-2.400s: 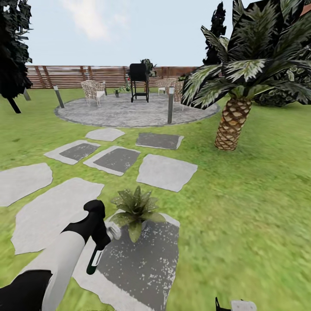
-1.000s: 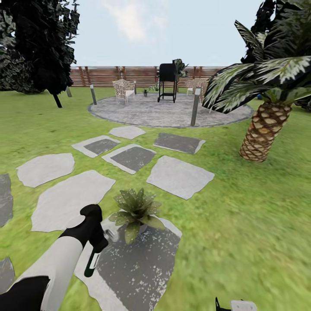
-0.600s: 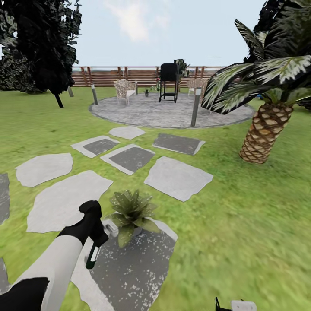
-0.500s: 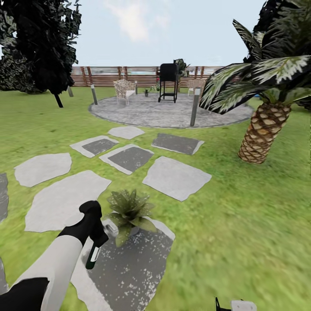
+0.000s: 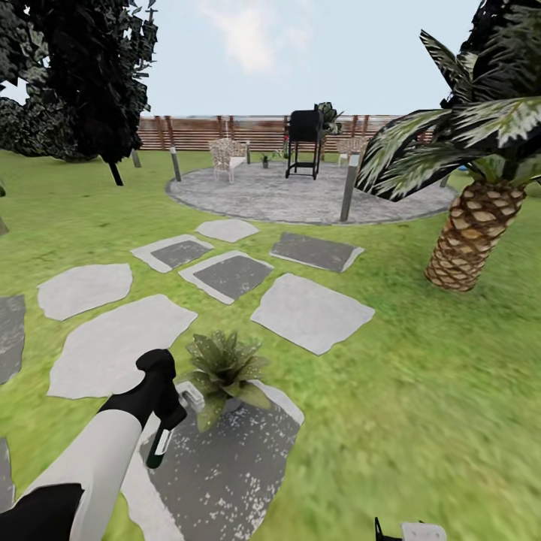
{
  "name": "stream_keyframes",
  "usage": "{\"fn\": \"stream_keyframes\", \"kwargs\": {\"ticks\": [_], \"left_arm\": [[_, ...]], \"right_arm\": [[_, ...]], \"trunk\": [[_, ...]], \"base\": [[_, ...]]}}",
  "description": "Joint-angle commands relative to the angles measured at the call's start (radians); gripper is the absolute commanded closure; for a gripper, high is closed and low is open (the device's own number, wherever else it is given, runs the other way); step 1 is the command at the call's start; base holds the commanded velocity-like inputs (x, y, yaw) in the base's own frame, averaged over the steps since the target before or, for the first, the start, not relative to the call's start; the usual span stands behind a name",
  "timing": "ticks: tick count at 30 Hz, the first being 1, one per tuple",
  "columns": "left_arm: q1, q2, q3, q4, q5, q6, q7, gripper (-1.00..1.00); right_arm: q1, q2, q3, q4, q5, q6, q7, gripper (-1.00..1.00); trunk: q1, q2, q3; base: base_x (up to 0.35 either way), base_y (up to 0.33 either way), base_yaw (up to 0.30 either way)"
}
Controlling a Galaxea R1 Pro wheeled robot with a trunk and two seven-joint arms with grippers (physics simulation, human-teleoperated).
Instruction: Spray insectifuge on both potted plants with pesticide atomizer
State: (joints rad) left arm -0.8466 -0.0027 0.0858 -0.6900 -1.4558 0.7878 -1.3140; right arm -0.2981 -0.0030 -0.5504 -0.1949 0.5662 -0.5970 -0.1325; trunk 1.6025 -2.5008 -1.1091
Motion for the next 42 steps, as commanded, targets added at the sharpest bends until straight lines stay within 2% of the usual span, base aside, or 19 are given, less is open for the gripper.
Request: {"fn": "stream_keyframes", "kwargs": {"ticks": [1, 4, 8, 13, 18, 22, 29, 39, 41, 42], "left_arm": [[0.001, 0.001, 0.003, -0.001, -0.008, 0.01, -0.008, 1.0], [0.003, 0.002, 0.003, -0.002, -0.009, 0.01, -0.001, 1.0], [0.003, 0.001, 0.004, -0.001, -0.002, 0.01, 0.047, 1.0], [0.003, -0.003, 0.005, -0.003, 0.001, 0.01, 0.055, 1.0], [0.003, -0.012, 0.008, 0.004, 0.004, 0.011, 0.108, 1.0], [0.003, -0.013, 0.008, 0.003, 0.005, 0.011, 0.11, 1.0], [0.003, -0.019, 0.007, 0.0, 0.005, 0.011, 0.109, 1.0], [0.003, -0.024, 0.01, -0.002, 0.005, 0.013, 0.105, 1.0], [0.0, -0.028, 0.007, -0.002, 0.004, 0.013, 0.091, 1.0], [-0.006, -0.028, 0.003, -0.002, 0.002, 0.013, 0.055, 1.0]], "right_arm": [[-0.001, 0.0, -0.003, 0.002, 0.011, -0.003, -0.007, -1.0], [-0.001, 0.0, -0.003, 0.002, 0.011, -0.003, -0.007, -1.0], [-0.001, 0.0, -0.003, 0.002, 0.011, -0.003, -0.007, -1.0], [-0.001, 0.0, -0.003, 0.002, 0.011, -0.003, -0.007, -1.0], [0.0, 0.0, -0.003, 0.002, 0.011, -0.003, -0.007, -1.0], [-0.001, 0.0, -0.003, 0.002, 0.011, -0.003, -0.007, -1.0], [-0.001, -0.012, -0.002, 0.002, 0.012, -0.004, -0.007, -1.0], [-0.001, -0.014, -0.002, 0.002, 0.012, -0.004, -0.007, -1.0], [-0.001, -0.014, -0.002, 0.002, 0.012, -0.004, -0.007, -1.0], [-0.001, -0.014, -0.002, 0.002, 0.012, -0.004, -0.007, -1.0]], "trunk": [[0.0, 0.0, -0.001], [0.0, 0.0, -0.001], [0.0, 0.0, -0.001], [0.0, 0.0, -0.001], [0.0, 0.0, -0.001], [0.0, 0.0, -0.001], [0.0, 0.0, -0.001], [0.0, 0.0, -0.001], [0.0, 0.0, -0.001], [0.0, 0.0, -0.001]], "base": [[0.004, 0.0, 0.084], [0.002, 0.0, 0.191], [0.0, 0.0, 0.267], [0.0, 0.0, 0.276], [0.0, 0.0, 0.253], [0.0, -0.052, 0.059], [0.0, -0.258, 0.003], [0.083, -0.263, 0.0], [0.22, -0.213, 0.0], [0.227, -0.195, 0.0]]}}
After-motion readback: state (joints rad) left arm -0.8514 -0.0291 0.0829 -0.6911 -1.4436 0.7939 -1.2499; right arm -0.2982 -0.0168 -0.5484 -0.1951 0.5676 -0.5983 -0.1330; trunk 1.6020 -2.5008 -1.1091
